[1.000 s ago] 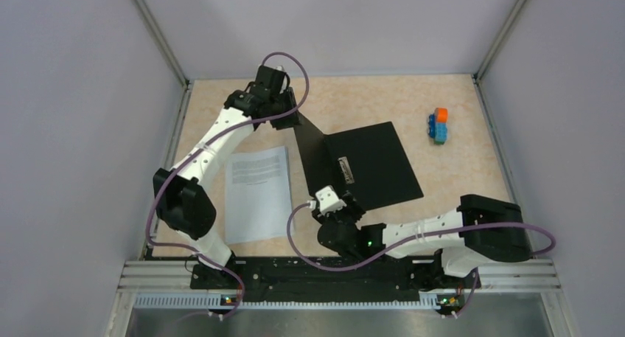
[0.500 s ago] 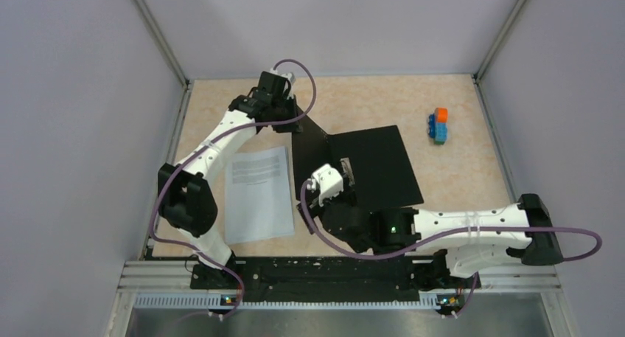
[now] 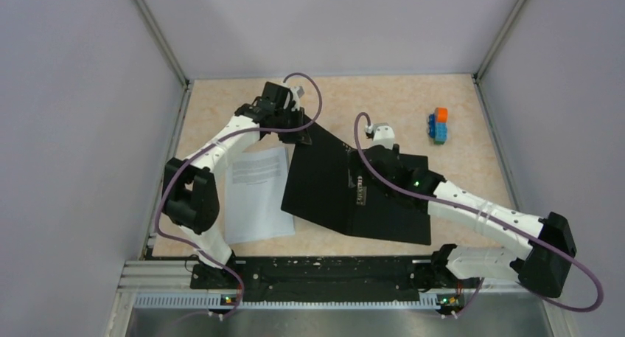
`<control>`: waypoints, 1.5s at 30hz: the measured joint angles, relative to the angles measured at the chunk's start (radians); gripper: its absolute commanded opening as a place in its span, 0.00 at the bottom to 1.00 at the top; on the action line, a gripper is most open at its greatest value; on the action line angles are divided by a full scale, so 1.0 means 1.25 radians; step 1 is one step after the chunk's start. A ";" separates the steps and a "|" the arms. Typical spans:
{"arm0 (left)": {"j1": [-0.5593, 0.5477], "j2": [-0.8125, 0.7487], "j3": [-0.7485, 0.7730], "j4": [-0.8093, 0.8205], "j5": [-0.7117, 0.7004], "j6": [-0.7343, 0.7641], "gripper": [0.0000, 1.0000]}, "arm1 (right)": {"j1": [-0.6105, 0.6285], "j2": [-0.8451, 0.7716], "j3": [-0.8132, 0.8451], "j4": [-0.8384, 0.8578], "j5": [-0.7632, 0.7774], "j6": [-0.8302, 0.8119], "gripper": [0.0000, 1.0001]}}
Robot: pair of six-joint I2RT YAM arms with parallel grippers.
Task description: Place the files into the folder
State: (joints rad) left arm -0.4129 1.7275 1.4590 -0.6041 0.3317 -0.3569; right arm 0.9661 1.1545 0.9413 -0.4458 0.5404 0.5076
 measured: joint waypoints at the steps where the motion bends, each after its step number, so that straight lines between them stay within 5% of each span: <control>1: 0.000 0.000 -0.012 0.007 0.001 -0.009 0.24 | -0.029 0.000 -0.016 -0.002 -0.019 0.004 0.85; 6: -0.005 -0.011 -0.093 0.050 -0.028 -0.074 0.24 | -0.148 0.006 -0.077 -0.007 -0.100 0.016 0.85; 14: -0.037 -0.110 -0.227 0.124 -0.112 -0.185 0.15 | -0.208 0.104 -0.085 0.019 -0.180 0.017 0.84; 25: -0.069 -0.086 -0.236 0.203 -0.168 -0.241 0.16 | -0.282 0.163 -0.085 0.042 -0.224 0.013 0.83; 28: -0.073 -0.069 -0.236 0.221 -0.170 -0.255 0.25 | -0.304 0.163 -0.084 0.046 -0.234 0.007 0.83; 34: -0.079 -0.067 -0.235 0.211 -0.245 -0.233 0.69 | -0.315 0.163 -0.084 0.044 -0.245 0.000 0.83; 37: -0.071 -0.068 -0.216 0.157 -0.307 -0.203 0.77 | -0.315 0.162 -0.082 0.038 -0.245 -0.001 0.83; 45: -0.063 -0.129 -0.149 0.078 -0.362 -0.116 0.57 | -0.315 0.113 -0.083 0.009 -0.249 0.001 0.68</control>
State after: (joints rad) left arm -0.4911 1.5661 1.2724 -0.5068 -0.1207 -0.5022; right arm 0.5728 1.2961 0.8375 -0.4339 0.2291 0.5083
